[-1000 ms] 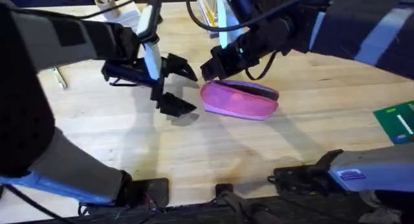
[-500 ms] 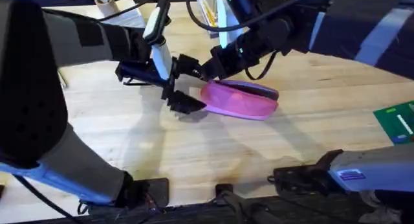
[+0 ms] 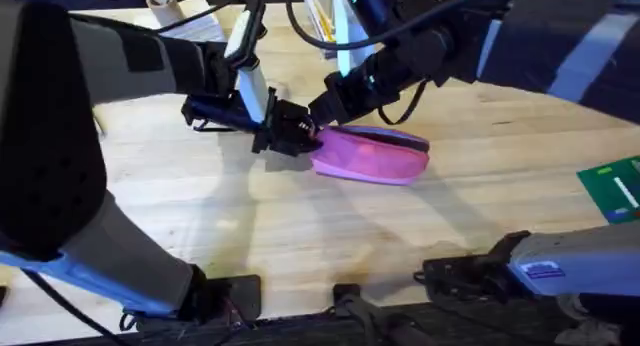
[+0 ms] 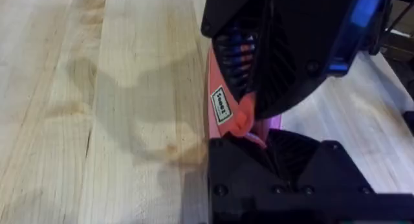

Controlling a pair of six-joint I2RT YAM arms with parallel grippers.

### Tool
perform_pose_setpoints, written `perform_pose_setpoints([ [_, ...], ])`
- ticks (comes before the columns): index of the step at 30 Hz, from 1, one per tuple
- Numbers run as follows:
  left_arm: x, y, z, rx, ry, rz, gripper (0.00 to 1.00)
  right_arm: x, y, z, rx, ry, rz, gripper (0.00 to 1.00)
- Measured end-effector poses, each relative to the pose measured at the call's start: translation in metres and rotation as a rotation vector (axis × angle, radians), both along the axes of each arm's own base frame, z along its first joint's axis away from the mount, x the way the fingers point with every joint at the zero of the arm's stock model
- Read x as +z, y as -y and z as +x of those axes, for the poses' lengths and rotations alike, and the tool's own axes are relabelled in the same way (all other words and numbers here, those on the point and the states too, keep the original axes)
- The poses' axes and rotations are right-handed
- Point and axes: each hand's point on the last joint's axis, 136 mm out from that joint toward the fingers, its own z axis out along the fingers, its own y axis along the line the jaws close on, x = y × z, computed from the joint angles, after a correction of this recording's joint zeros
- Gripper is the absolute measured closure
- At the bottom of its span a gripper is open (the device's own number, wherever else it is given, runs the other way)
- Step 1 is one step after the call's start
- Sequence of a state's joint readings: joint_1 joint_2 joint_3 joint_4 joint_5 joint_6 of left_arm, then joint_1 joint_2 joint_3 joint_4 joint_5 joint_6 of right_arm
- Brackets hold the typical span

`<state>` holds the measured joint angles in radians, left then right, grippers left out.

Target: Unzip the bag, pick up the pens from the table one at a time and place them inside, then zip the bag closed.

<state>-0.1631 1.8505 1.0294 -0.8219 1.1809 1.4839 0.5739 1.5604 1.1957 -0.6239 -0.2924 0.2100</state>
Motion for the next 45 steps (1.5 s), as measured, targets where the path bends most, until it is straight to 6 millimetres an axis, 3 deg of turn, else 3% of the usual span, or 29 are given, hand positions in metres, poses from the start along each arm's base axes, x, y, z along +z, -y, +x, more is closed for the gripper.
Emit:
perform_pose_setpoints([
  [11,0.001,0.0,0.0,0.001,-0.001,-0.006,0.956,0.003,0.007,-0.001,-0.014,-0.014,0.006,0.969],
  [15,0.006,0.002,0.0,0.002,-0.004,-0.035,0.956,0.012,0.023,-0.003,-0.04,-0.027,0.009,0.969],
  [16,0.009,0.004,-0.001,0.0,-0.008,-0.053,0.956,0.013,0.036,-0.008,-0.061,-0.051,-0.013,0.969],
  [34,0.008,0.008,-0.004,-0.016,-0.004,-0.049,0.958,-0.002,0.093,-0.013,-0.132,-0.055,-0.255,0.968],
  [37,0.01,0.01,-0.005,-0.021,-0.007,-0.06,0.958,-0.004,0.111,-0.01,-0.181,-0.084,-0.267,0.967],
  [38,0.009,0.01,-0.005,-0.021,-0.009,-0.052,0.958,-0.006,0.147,-0.004,-0.282,-0.121,-0.303,0.967],
  [45,0.007,0.009,-0.005,-0.021,-0.008,-0.042,0.958,-0.008,0.183,-0.001,-0.374,-0.147,-0.339,0.967],
])
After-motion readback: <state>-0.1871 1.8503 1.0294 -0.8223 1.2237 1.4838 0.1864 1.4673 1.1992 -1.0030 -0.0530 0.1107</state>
